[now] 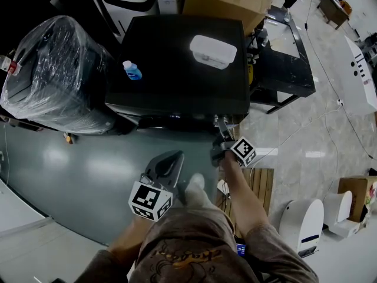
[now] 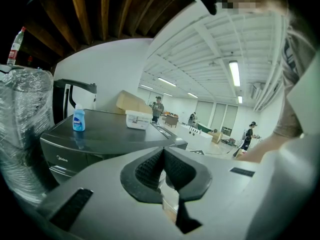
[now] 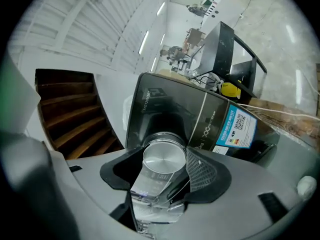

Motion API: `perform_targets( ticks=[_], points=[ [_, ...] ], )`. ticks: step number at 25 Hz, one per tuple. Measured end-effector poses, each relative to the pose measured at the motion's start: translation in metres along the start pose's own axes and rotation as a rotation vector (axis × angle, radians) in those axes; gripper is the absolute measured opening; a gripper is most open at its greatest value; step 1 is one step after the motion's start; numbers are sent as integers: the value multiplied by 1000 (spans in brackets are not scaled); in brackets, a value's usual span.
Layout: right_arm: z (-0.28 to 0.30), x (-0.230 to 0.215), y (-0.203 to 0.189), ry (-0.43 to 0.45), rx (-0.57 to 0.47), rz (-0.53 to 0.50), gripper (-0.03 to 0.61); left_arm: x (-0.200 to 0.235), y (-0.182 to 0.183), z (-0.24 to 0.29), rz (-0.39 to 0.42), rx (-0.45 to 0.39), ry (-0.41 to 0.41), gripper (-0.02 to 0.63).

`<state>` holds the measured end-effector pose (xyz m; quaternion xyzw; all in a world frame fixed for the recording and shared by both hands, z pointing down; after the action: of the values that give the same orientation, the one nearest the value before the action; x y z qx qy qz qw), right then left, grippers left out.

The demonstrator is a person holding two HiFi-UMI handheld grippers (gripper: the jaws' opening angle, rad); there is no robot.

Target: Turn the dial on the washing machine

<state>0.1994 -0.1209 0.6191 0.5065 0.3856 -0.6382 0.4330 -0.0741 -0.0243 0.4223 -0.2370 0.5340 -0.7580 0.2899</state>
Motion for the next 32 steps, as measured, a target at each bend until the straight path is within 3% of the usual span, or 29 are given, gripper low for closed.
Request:
perform_targets(
  ticks=[4,6,14,18,25,28,32],
  points=[
    [0,-8,-2,33,-17,83,264,1,0,-1,-1,3,3,0],
    [0,-8,-2,41,-18,72,264,1,-1,-1,0,4,2,0],
    [2,12,-4,-29,71,-196,276,1,0,-4,1,5,5,0],
    [0,23,-6,-114,86,-419,288,3,-1,-4,-1,3,5,0],
    [2,43,-20,-307,114,-1005,290,6,-1,-4,-8,-1,1,0],
    [4,49,-24,-383,109,-1152,290,6,-1,-5,-9,-2,-1,0],
    [7,50,-30,-448,136,-1274,290,5,-4,-6,-11,2,-2,0]
  ],
)
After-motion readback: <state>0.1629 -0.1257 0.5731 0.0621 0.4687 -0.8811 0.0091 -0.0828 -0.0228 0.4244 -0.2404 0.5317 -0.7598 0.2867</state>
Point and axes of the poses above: the fingertips, and each gripper's own axes: z forward along the fingers, x to its left, y out of its top, the point moved 10 cm from there along -z, backward along the fingers, and after that the axes turned 13 degrees about z, right-handed, at the moved point
